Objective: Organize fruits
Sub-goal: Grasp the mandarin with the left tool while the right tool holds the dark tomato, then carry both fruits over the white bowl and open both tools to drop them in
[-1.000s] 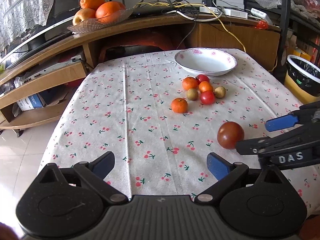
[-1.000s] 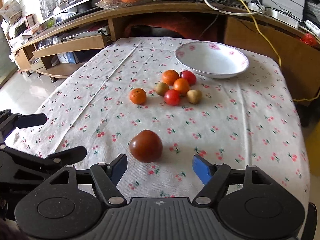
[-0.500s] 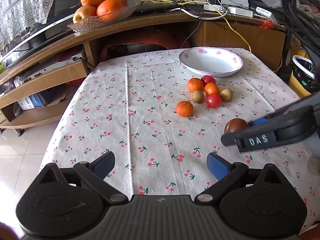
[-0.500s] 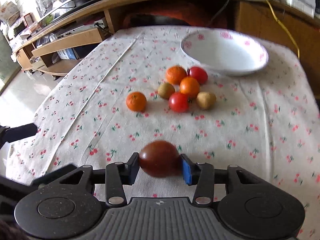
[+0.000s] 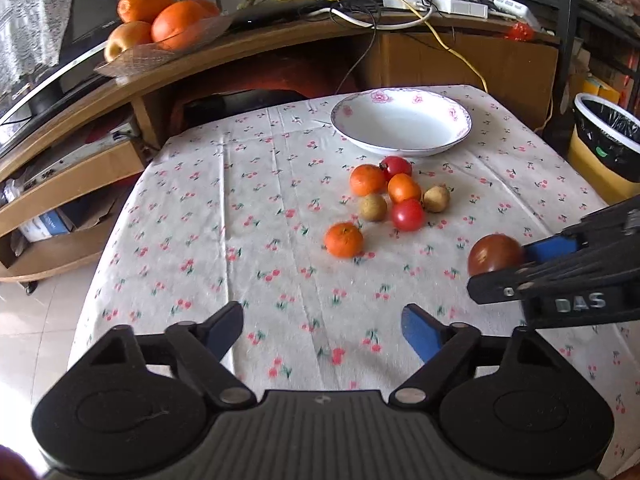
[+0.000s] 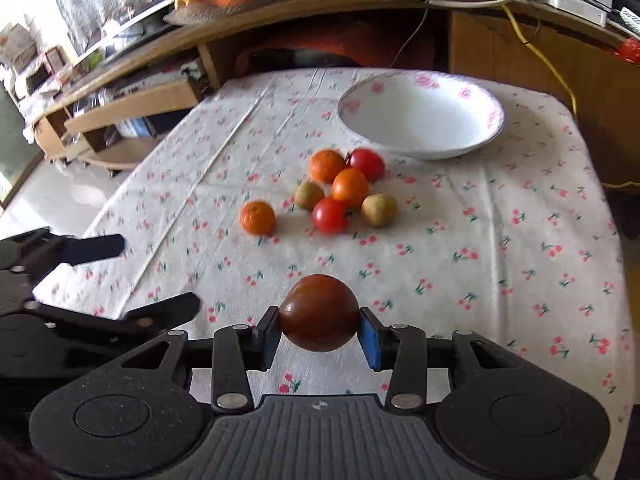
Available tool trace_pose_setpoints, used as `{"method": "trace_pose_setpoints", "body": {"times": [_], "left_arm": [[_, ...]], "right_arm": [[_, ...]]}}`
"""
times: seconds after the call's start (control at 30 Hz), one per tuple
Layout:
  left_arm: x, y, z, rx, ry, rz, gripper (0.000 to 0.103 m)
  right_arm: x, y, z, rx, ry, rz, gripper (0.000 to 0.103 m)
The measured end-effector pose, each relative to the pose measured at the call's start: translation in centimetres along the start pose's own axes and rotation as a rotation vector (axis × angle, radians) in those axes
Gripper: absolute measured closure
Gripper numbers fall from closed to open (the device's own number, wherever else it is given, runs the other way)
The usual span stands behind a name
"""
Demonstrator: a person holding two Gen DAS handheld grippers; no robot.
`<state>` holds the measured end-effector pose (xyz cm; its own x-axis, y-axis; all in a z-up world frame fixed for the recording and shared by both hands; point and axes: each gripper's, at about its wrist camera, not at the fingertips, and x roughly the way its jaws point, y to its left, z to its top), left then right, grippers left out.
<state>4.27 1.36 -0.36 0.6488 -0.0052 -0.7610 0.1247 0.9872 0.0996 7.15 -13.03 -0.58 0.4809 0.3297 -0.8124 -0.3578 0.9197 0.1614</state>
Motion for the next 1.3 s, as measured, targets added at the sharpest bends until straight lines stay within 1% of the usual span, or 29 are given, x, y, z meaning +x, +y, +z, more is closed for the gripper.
{"method": "trace_pose_setpoints", "body": {"times": [0.07, 0.13, 0.17, 0.2, 0.23, 0.27, 0.37, 0.5, 0.63, 0.8, 0.87, 0.93, 1.1, 1.17, 1.3], "left_arm": [[0.4, -0.2, 0.9, 0.015, -0.011, -0.013, 0.019], [1.3, -0.4, 1.6, 0.037, -0.013, -0.022, 0.021], [2.0, -0.6, 1.9, 0.051, -0.006, -0.022, 0.027], [2.7, -0.6, 2.1, 0.064, 0.006, -0.026, 0.031], [3.3, -0.6, 2.3, 0.069, 0.017, -0.034, 0.039], [4.0, -0.5, 2.6, 0.064, 0.025, -0.048, 0.043], [5.5, -0.6, 3.1, 0.052, 0.044, -0.071, 0.046], [6.5, -1.2, 3.9, 0.053, 0.041, -0.095, 0.050], [7.2, -1.0, 3.9, 0.049, 0.051, -0.074, 0.054], [8.2, 0.0, 4.0, 0.014, 0.069, -0.065, 0.059], [8.5, 0.6, 4.1, -0.015, 0.071, -0.079, 0.063], [8.6, 0.8, 4.2, -0.015, 0.072, -0.076, 0.068], [8.7, 0.8, 4.5, -0.002, 0.078, -0.080, 0.068], [8.5, 0.7, 4.8, -0.005, 0.079, -0.096, 0.069], [7.7, 0.1, 5.5, 0.008, 0.058, -0.114, 0.069]], "right_arm": [[-0.1, -0.3, 0.5, 0.007, 0.000, -0.003, 0.067], [0.0, -0.7, 0.9, 0.006, 0.015, -0.002, 0.067], [0.1, -0.9, 1.3, 0.004, 0.022, -0.002, 0.067], [0.1, -1.1, 1.5, 0.001, 0.025, -0.004, 0.067], [0.1, -1.2, 1.9, 0.001, 0.026, -0.006, 0.067], [0.2, -1.4, 2.3, 0.001, 0.026, -0.006, 0.067], [0.5, -1.8, 2.9, -0.004, 0.032, -0.004, 0.067], [1.0, -2.4, 3.7, 0.012, 0.041, 0.021, 0.067], [1.5, -2.8, 4.1, 0.021, 0.046, 0.032, 0.067], [2.0, -3.2, 4.3, 0.026, 0.054, 0.033, 0.067], [2.3, -3.4, 4.4, 0.029, 0.057, 0.031, 0.067], [2.5, -3.5, 4.6, 0.031, 0.059, 0.027, 0.067], [2.9, -4.0, 5.1, 0.037, 0.057, 0.018, 0.067], [2.8, -4.1, 5.5, 0.039, 0.047, 0.017, 0.067], [2.8, -4.6, 6.2, 0.038, 0.026, 0.001, 0.067]]}}
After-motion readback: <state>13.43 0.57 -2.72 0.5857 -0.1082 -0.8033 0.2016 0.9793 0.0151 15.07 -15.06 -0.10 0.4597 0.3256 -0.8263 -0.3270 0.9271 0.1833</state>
